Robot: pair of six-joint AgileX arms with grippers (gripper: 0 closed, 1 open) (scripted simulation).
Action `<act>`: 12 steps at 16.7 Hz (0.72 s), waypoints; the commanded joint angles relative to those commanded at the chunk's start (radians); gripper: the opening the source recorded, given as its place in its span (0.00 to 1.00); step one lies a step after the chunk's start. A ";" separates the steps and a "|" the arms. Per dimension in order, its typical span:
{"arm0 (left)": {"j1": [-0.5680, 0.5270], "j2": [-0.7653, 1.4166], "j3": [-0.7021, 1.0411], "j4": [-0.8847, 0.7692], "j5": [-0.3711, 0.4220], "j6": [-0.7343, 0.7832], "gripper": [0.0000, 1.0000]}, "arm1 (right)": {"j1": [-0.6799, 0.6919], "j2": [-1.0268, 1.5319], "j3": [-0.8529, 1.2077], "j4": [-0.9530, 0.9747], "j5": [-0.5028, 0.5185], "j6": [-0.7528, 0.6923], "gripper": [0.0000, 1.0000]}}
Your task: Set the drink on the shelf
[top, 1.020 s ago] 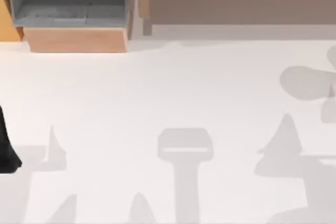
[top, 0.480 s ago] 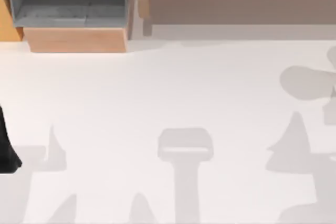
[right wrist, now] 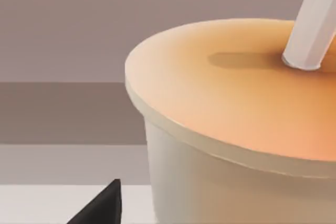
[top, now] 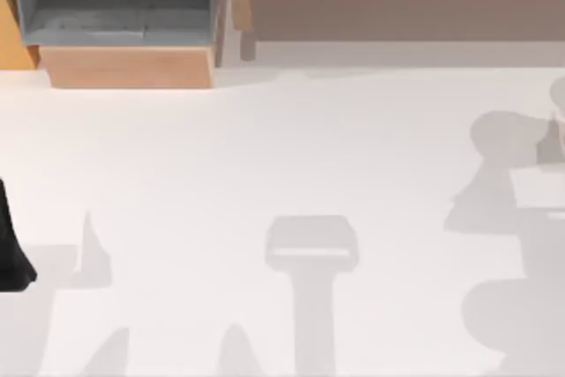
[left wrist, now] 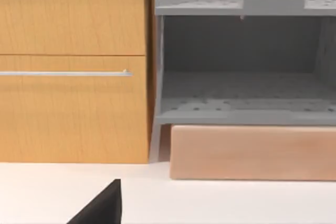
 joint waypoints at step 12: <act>0.000 0.000 0.000 0.000 0.000 0.000 1.00 | 0.018 0.052 0.093 -0.043 0.018 0.001 0.62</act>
